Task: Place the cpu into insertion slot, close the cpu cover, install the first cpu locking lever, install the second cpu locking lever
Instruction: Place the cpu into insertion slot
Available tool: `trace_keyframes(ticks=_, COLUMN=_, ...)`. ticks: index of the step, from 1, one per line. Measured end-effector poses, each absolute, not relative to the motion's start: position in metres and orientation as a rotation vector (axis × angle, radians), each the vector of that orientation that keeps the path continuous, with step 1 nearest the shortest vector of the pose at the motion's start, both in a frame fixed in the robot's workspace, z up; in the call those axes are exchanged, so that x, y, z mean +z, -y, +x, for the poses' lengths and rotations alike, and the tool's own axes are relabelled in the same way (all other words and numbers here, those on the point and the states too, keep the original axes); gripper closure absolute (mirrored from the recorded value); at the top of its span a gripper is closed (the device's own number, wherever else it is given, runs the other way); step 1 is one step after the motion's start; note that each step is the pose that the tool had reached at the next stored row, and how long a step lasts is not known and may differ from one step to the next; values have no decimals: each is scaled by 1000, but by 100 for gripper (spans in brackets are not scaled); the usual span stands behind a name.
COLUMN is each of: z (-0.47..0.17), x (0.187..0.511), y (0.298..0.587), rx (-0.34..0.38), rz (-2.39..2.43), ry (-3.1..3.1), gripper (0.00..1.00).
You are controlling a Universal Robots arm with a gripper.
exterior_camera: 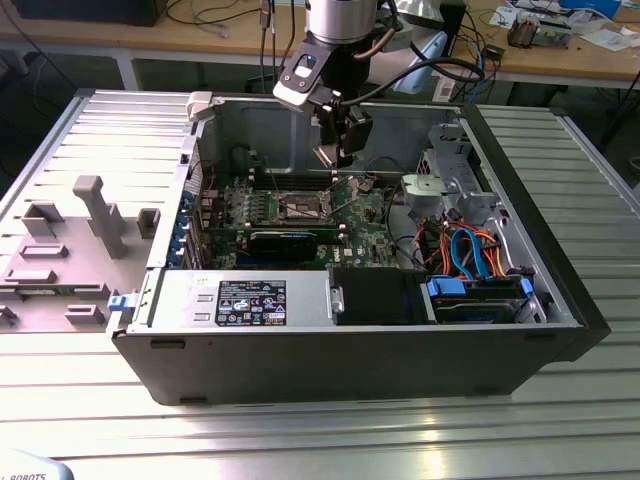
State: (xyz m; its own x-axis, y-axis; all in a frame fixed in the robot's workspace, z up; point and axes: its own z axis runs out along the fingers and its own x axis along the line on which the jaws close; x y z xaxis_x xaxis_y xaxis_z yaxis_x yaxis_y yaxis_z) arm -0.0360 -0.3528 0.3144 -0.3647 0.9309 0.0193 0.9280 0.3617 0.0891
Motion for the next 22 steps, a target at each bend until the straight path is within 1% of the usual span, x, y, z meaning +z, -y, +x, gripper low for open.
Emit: trace_keyframes(ticks=22, z=-36, x=314, y=353, rx=131, rz=1764, ry=-2554, gripper=46)
